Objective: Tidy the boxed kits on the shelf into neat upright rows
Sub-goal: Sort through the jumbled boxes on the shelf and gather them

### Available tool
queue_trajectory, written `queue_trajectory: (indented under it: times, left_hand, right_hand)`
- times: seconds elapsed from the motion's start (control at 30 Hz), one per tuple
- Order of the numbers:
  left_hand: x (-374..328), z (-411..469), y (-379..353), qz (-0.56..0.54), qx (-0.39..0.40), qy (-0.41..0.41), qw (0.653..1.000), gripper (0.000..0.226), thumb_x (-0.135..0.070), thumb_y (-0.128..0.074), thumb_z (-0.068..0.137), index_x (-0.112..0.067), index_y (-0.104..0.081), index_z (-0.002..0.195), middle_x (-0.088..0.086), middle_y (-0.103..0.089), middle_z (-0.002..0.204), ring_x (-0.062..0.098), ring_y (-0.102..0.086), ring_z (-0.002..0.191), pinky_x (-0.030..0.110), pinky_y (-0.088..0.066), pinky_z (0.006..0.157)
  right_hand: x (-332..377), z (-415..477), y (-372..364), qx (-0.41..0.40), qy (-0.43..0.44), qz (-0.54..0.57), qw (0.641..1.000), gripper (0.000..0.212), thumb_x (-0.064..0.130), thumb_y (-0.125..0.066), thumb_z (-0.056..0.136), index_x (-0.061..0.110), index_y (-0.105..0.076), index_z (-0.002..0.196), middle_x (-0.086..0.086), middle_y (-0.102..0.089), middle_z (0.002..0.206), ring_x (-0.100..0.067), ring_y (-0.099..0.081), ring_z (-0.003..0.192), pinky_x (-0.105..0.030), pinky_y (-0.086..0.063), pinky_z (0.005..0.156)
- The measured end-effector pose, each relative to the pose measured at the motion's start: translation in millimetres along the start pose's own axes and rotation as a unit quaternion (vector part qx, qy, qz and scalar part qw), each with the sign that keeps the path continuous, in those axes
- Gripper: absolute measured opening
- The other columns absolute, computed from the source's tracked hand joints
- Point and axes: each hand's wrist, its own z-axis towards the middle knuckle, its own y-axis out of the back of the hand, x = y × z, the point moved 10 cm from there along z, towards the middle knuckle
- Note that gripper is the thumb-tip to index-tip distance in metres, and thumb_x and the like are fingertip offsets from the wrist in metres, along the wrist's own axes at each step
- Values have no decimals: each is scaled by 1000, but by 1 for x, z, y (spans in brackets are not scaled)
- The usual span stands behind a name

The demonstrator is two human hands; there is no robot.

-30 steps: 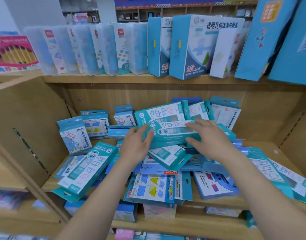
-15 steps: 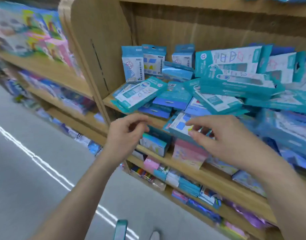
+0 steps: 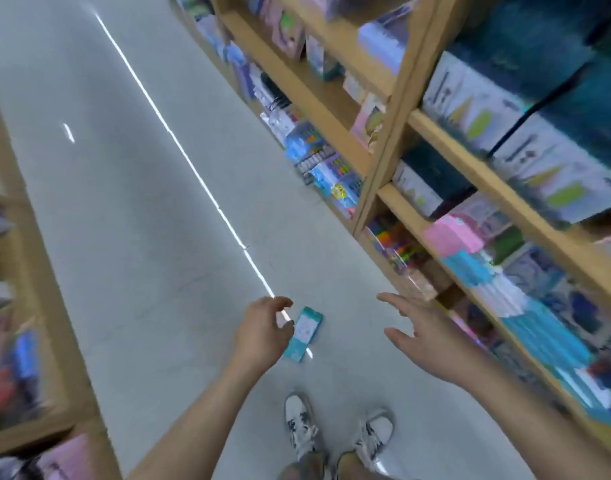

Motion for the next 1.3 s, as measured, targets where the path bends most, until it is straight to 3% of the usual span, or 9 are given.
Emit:
queue_trajectory:
  times: [0.1, 0.37, 0.63, 0.7, 0.8, 0.87, 0.93, 1.07, 1.3]
  left_hand:
    - [98, 50, -92, 64, 33, 29, 997, 57, -32, -65, 85, -21, -45, 137, 2, -49, 137, 20, -41, 126, 26, -31, 99]
    - [312, 175, -355, 98, 104, 114, 983, 102, -54, -72, 73, -18, -13, 148, 4, -27, 148, 26, -24, 135, 40, -38, 103]
    - [349, 231, -458, 141, 64, 84, 984, 107, -45, -72, 69, -19, -3, 147, 7, -37, 129, 26, -38, 116, 37, -49, 83]
    - [340, 223, -441, -69, 105, 144, 982, 96, -42, -72, 65, -23, -24, 146, 4, -49, 121, 21, -51, 105, 30, -53, 75]
    - [286, 179, -384, -483, 172, 235, 826, 63, -35, -65, 67, -17, -56, 127, 11, -66, 110, 22, -63, 90, 34, -54, 76]
    - [233, 145, -327, -626, 199, 227, 719, 55, -31, -61, 67, -11, -59, 119, 19, -67, 111, 29, -65, 95, 43, -52, 85]
    - [183, 113, -263, -683, 190, 212, 673, 44, -22, -54, 73, -8, -61, 114, 18, -69, 107, 27, -69, 87, 37, -56, 76]
    - [90, 45, -129, -639, 90, 175, 743, 26, -10, -43, 93, -11, -66, 106, 13, -73, 98, 20, -70, 79, 28, -55, 59]
    - [-107, -84, 94, -488, -9, 50, 871, 12, -20, -56, 92, -11, -65, 93, 3, -69, 64, 15, -60, 46, 20, -41, 37]
  right_hand:
    - [-41, 88, -118, 47, -13, 19, 999, 63, 28, -57, 93, 36, -24, 147, 9, -31, 152, -7, -34, 135, -18, -25, 107]
    - [-166, 266, -373, 89, -86, 116, 986, 83, 17, -60, 89, 46, -7, 147, 6, -25, 155, -13, -31, 139, -24, -30, 107]
    - [-235, 320, -459, 73, -165, 228, 957, 83, 13, -59, 90, 41, -7, 148, 0, -30, 153, -20, -45, 129, -30, -42, 99]
    - [-234, 309, -447, 56, -200, 295, 933, 84, 17, -62, 89, 38, -8, 150, -1, -27, 154, -18, -43, 130, -38, -41, 104]
    - [-204, 276, -409, 52, -244, 438, 864, 85, 37, -67, 84, 37, -13, 149, -2, -38, 148, -19, -46, 129, -48, -42, 104]
    - [-159, 247, -369, 64, -233, 505, 829, 73, 40, -66, 81, 30, -30, 144, -3, -58, 132, -21, -56, 118, -48, -46, 98]
    - [-107, 217, -319, 59, -194, 556, 806, 47, 28, -64, 84, 14, -52, 127, -6, -70, 112, -24, -66, 104, -43, -53, 88]
    - [-17, 143, -190, 2, -134, 603, 786, 29, 14, -62, 83, 9, -64, 112, -11, -73, 103, -30, -70, 92, -39, -58, 74]
    - [113, -16, 57, -103, -44, 576, 810, 18, 10, -65, 86, 13, -67, 104, -8, -75, 94, -30, -72, 84, -48, -57, 78]
